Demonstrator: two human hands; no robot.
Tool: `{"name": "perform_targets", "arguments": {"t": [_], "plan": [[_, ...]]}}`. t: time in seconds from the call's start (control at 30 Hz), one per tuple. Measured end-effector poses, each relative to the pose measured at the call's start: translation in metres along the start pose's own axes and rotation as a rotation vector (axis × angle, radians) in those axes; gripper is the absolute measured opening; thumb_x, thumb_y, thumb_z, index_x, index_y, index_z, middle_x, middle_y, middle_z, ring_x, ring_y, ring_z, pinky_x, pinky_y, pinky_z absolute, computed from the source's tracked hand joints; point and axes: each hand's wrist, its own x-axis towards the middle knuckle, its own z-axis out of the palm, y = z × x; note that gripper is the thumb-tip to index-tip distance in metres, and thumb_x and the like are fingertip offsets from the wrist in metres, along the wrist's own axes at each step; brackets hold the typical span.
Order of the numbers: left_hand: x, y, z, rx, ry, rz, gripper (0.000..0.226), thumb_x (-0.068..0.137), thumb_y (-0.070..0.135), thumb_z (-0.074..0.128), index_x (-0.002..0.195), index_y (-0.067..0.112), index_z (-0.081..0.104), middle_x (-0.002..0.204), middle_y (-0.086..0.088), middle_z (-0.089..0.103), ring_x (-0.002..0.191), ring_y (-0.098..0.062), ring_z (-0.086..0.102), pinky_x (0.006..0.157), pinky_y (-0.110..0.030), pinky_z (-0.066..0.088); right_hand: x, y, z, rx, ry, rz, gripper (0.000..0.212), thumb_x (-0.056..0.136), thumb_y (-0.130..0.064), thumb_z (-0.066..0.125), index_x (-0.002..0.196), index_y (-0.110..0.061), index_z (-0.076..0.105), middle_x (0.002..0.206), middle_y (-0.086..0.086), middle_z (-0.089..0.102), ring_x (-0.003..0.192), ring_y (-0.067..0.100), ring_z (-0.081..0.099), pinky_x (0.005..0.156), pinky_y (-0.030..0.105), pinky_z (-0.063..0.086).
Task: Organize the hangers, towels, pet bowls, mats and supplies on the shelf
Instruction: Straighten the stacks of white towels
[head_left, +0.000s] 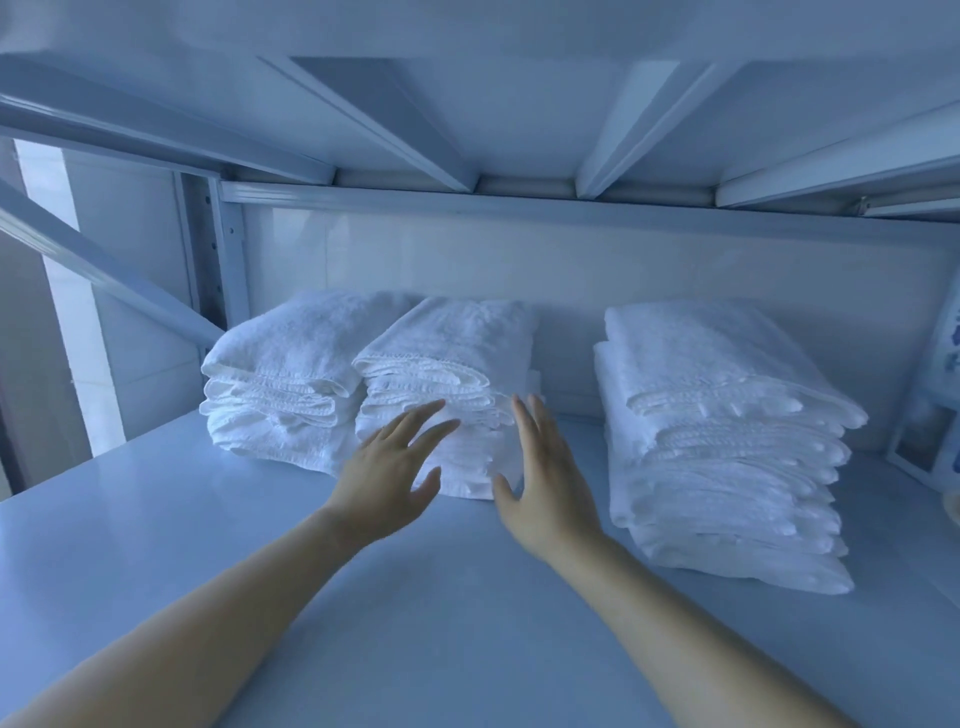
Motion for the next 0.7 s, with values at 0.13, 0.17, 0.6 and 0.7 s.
{"name": "perform_targets", "arguments": {"t": [0.13, 0.17, 0.6, 0.7], "plan": [[0.024, 0.043, -0.004, -0.177, 0.079, -0.018, 0.050, 0.085, 0.029, 0.054, 0.134, 0.031, 0.042, 0.144, 0.010, 0.037, 0.129, -0.010, 0.036, 0.084, -0.026, 0.045, -0.004, 0.011, -0.047, -0.132, 0.073, -0.100, 0.074, 0.089, -0.023, 0.056, 0.149, -0.022, 0.012, 0.158, -0.004, 0.004, 0.145, 0.014, 0.005, 0.113, 0.033, 0.028], [0.028, 0.055, -0.003, -0.239, 0.085, -0.023, 0.051, 0.086, 0.028, 0.056, 0.135, 0.032, 0.041, 0.145, 0.011, 0.036, 0.129, -0.009, 0.036, 0.085, -0.025, 0.044, -0.007, 0.015, -0.058, -0.167, 0.106, -0.110, 0.074, 0.089, -0.023, 0.057, 0.149, -0.022, 0.014, 0.158, -0.003, 0.006, 0.145, 0.014, 0.006, 0.112, 0.033, 0.030], [0.070, 0.203, 0.029, -0.333, 0.141, 0.150, 0.072, 0.083, 0.031, 0.064, 0.143, 0.034, 0.025, 0.154, 0.008, 0.017, 0.142, -0.017, 0.018, 0.101, -0.029, 0.035, -0.077, 0.128, -0.164, -0.555, 0.269, -0.052, 0.093, 0.066, -0.038, 0.080, 0.141, -0.019, 0.028, 0.152, 0.002, 0.017, 0.138, 0.027, 0.018, 0.100, 0.059, 0.036], [0.075, 0.222, 0.045, -0.298, 0.136, 0.128, 0.078, 0.081, 0.033, 0.067, 0.144, 0.034, 0.021, 0.156, 0.001, 0.012, 0.144, -0.026, 0.007, 0.109, -0.044, 0.031, -0.089, 0.151, -0.168, -0.502, 0.192, -0.036, 0.097, 0.066, -0.041, 0.081, 0.143, -0.022, 0.024, 0.154, -0.001, 0.010, 0.139, 0.028, 0.018, 0.097, 0.057, 0.042]]}}
